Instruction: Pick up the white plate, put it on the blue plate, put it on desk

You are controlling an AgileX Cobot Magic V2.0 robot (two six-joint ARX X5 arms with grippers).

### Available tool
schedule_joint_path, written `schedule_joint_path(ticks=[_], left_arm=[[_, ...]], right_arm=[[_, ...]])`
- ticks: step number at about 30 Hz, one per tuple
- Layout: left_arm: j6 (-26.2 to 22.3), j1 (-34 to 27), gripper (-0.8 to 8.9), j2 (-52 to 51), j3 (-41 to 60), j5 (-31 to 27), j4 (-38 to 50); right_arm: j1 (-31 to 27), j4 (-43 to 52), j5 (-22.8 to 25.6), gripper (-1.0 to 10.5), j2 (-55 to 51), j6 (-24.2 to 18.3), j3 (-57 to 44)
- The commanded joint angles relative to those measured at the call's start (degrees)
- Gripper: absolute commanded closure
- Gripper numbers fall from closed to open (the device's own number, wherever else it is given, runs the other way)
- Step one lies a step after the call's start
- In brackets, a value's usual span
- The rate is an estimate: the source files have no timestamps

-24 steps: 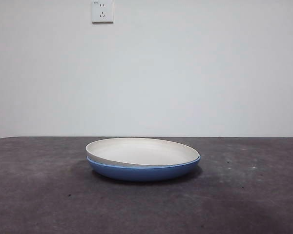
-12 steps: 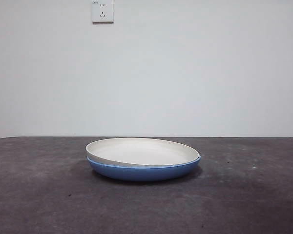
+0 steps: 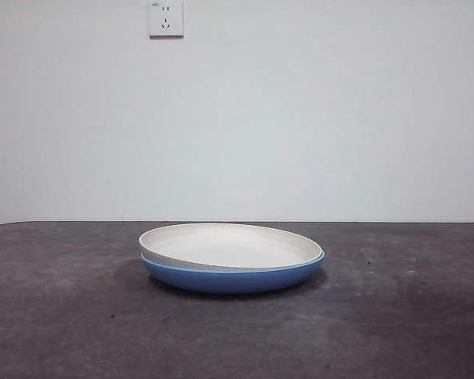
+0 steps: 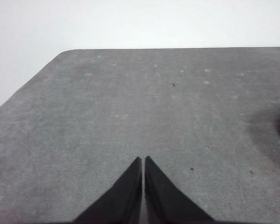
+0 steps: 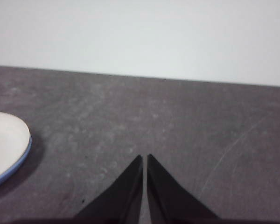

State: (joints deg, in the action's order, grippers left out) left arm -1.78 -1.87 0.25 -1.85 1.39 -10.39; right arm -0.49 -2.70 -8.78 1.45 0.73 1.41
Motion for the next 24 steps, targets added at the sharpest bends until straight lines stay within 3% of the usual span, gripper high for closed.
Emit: schedule_joint_path(ticks=[1, 10, 24], left_arm=[[0.57, -0.15, 8.04, -0.07, 1.18, -0.11, -0.35], [0.57, -0.15, 8.04, -0.07, 1.18, -0.11, -0.33], [0.57, -0.15, 8.04, -0.07, 1.18, -0.11, -0.35]], right_arm=[[-0.13, -0.57, 0.31, 9.4, -1.29, 1.66, -0.81], [-0.85, -7.41, 1.6, 9.4, -1.25, 2.27, -0.81], [-0.9, -6.34, 1.33, 9.4, -1.25, 2.71, -0.76]])
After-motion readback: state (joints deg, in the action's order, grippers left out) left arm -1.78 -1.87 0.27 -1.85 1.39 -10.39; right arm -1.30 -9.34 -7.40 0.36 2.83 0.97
